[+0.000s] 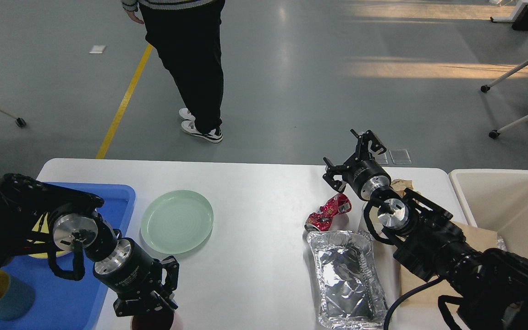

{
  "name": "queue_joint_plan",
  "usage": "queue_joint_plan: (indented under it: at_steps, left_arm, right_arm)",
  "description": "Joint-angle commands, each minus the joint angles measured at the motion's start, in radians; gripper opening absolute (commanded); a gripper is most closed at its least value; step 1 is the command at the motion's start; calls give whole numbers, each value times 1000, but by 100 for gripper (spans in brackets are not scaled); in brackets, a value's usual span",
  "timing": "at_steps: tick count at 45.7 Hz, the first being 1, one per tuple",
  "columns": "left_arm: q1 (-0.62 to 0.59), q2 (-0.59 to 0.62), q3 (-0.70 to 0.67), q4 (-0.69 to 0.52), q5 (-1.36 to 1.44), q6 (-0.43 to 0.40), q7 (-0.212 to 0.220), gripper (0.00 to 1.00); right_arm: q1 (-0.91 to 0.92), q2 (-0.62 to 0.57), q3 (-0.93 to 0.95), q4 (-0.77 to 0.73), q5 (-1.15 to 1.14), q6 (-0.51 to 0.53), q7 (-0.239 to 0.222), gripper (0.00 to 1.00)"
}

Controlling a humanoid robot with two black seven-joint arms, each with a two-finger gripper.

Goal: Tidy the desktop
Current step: 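Grasp the pink mug with the left gripper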

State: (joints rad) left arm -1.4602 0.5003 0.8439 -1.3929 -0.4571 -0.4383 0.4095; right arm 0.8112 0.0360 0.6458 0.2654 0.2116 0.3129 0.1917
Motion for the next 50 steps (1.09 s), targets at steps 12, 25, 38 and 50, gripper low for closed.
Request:
queue_joint_plan:
  at_steps: [12, 25, 38, 50]
  left_arm:
    - [0, 0, 3, 3, 2, 1, 0, 9]
    - [6, -6, 3, 20, 3, 9, 0, 13]
    - [12, -14, 3, 25, 3, 18, 0, 21]
    - [23, -23, 3, 23, 3, -2, 0, 1]
  right_arm:
    - [0, -1, 0, 0, 0, 0, 0, 100]
    - [0, 1, 0, 0, 0, 0, 0, 100]
    - [0, -1, 0, 0, 0, 0, 0, 100]
    - [0, 1, 0, 0, 0, 0, 0, 100]
